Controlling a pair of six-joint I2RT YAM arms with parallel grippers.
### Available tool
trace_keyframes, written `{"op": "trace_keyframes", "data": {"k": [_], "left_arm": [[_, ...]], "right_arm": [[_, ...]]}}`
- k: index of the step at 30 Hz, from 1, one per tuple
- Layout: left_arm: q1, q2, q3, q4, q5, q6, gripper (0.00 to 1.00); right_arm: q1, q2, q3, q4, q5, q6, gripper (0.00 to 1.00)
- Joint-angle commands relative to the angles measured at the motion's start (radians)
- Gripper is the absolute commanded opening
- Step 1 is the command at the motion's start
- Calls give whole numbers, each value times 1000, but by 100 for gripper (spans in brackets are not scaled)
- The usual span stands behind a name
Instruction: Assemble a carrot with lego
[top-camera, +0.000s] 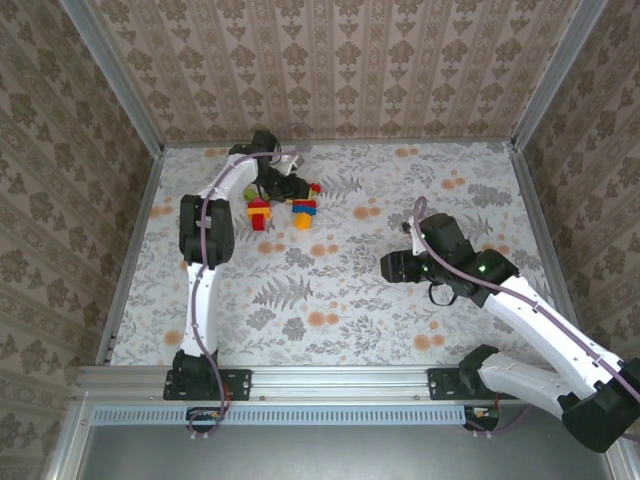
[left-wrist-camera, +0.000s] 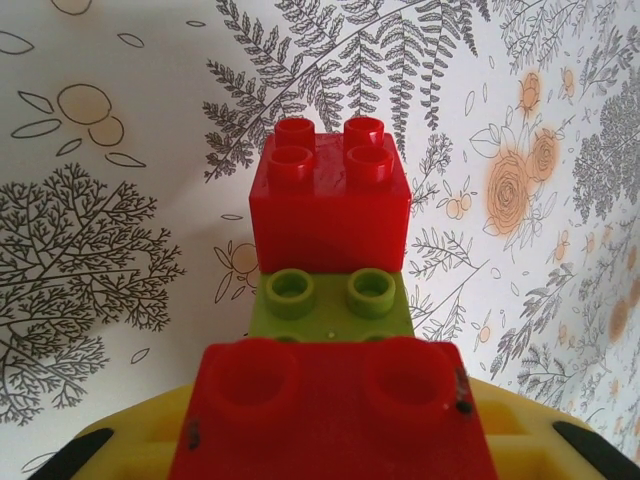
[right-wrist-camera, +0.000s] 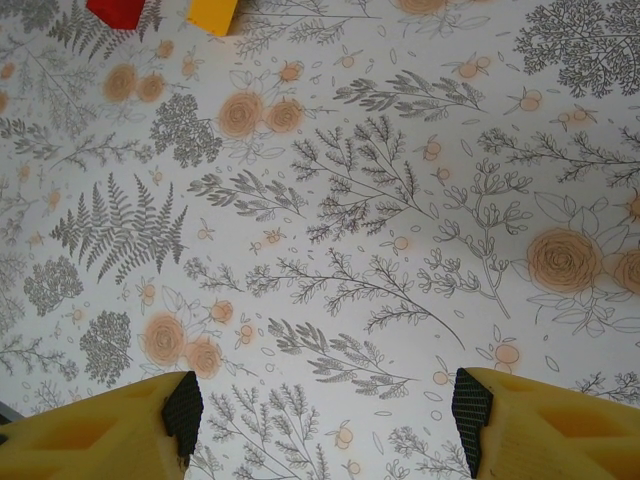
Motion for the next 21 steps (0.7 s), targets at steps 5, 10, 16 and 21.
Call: {"op": "trace_keyframes", "data": {"k": [5,10,16,21], "left_arm": [[7,38,21,7,34,0,62],[11,33,29,4,40,-2,100],[16,2,10,2,39,1,100],[19,-61,-49,16,41,7,100]], "right_arm": [[-6,4,-24,22,-20,2,69],[-6,-5,-35,24,-22,7,69],[-6,-13,-46,27,-20,9,69],[-6,-1,-54,43,-24,14,69]]}}
